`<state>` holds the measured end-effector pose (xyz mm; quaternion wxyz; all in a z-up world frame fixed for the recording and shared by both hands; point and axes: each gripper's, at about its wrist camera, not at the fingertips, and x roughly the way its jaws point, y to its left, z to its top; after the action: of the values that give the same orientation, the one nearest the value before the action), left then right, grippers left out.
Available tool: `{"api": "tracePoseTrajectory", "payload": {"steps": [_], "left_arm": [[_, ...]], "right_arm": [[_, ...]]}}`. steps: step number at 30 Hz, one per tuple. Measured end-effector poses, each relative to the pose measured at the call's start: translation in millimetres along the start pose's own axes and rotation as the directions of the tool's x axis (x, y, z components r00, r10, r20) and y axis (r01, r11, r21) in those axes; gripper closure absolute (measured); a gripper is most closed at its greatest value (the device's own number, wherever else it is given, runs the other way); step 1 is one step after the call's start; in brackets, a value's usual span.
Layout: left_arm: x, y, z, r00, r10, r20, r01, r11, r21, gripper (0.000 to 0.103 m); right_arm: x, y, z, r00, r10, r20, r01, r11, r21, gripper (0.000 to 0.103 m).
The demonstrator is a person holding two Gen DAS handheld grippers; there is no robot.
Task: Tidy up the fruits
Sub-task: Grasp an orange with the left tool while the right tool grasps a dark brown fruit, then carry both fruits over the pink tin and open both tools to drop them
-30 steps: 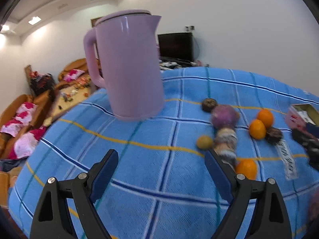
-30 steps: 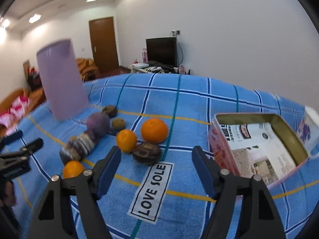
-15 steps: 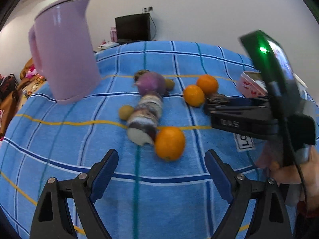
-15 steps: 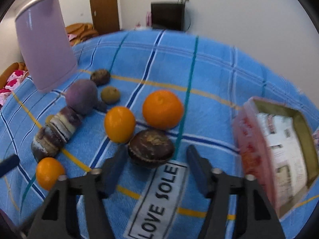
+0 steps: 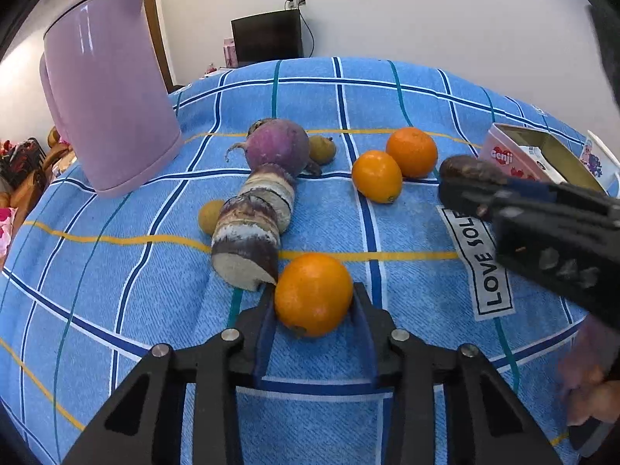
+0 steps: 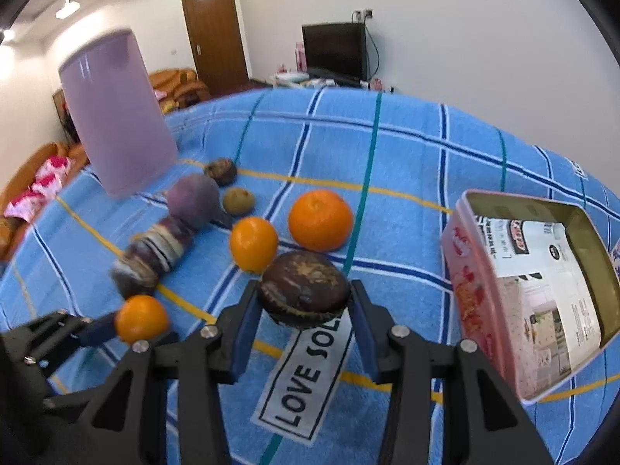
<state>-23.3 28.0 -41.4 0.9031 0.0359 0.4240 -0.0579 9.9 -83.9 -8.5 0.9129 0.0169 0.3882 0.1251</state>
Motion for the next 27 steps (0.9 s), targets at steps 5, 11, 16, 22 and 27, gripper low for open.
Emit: {"api": "tracePoseTrajectory", "payload": {"steps": [5,11,16,22,27], "left_arm": [[-8.2,-3.3,0.7,0.999,-0.023,0.048,0.023,1.000,0.002,0.065],[-44.9,-30.4,10.2,0.979,-0.017,0.205,0.003,0.998,0.069,0.065],[-61.1,-53.5,27.4,0.959,-0.051,0.279,0.021,0.994,0.109,0.065],[-72.7,-76.6,40.7,0.889,-0.292,0.352,0.250,0.955,0.162,0.065],[-74.8,-102.9,52.7,0.846,-0.380,0.375,0.318,0.923,0.218,0.065]], "right_arm": [[-26.0,-0.9,4.2,0.993,-0.019,0.112,0.020,1.000,-0.005,0.055],[-63.2,-23.2,6.7,0.962,-0.033,0.273,0.027,0.999,0.026,0.055],[-93.3,-56.3,2.3,0.918,-0.151,0.367,0.138,0.989,0.062,0.055],[-101.6,-114.1,-5.6,0.886,-0.305,0.349,0.274,0.952,0.137,0.055],[-105.7,-159.6,-5.7,0.865,-0.388,0.316,0.339,0.919,0.201,0.055]]}}
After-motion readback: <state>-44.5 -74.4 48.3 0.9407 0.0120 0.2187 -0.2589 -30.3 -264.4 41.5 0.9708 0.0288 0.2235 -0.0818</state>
